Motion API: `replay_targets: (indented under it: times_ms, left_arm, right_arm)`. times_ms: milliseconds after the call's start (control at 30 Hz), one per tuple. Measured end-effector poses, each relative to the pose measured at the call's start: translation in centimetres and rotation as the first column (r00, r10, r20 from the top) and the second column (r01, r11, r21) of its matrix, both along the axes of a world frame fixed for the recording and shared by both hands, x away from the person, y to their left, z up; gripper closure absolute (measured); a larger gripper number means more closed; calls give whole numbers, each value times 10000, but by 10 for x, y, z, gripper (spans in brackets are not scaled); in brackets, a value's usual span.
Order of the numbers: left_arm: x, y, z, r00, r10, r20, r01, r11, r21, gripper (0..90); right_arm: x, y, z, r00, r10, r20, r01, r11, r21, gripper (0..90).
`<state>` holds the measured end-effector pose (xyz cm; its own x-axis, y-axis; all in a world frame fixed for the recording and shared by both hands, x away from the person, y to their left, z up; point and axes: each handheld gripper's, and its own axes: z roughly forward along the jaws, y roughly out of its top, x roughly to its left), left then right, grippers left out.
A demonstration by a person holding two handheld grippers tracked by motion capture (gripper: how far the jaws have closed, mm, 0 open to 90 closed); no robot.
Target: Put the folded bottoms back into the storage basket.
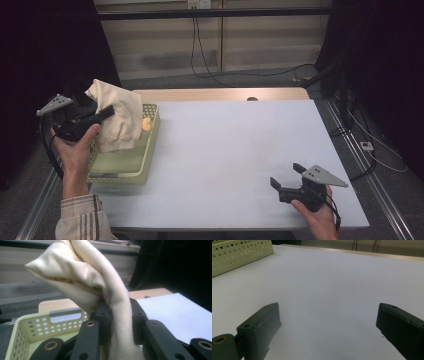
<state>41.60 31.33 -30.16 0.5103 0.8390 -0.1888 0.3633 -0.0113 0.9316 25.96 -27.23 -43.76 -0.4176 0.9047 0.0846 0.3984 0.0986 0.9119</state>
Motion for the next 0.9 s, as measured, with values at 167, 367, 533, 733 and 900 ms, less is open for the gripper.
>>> replay_targets:
  times_ms: [167,367,533,733,900]
  left_arm:
    - [6,2,-9,9995,-97,-287,98,10000,19,744]
    - [12,5,-17,9975,-336,-616,331,9994,-98,743]
    - [15,4,-22,9956,-375,-857,381,9993,49,743]
    - [20,4,-30,9910,-419,-1273,423,9991,4,742]
    - [23,4,-35,9881,-501,-1456,509,9987,19,742]
  right_arm:
    - [0,1,0,10000,56,1,-56,10000,-32,52]
    - [0,0,-1,10000,12,-20,-13,10000,-82,51]
    - [0,0,0,10000,10,1,-10,10000,-58,51]
    - [0,1,-1,10000,30,-42,-30,10000,-68,51]
    - [0,0,-1,10000,-15,-46,15,9999,-99,51]
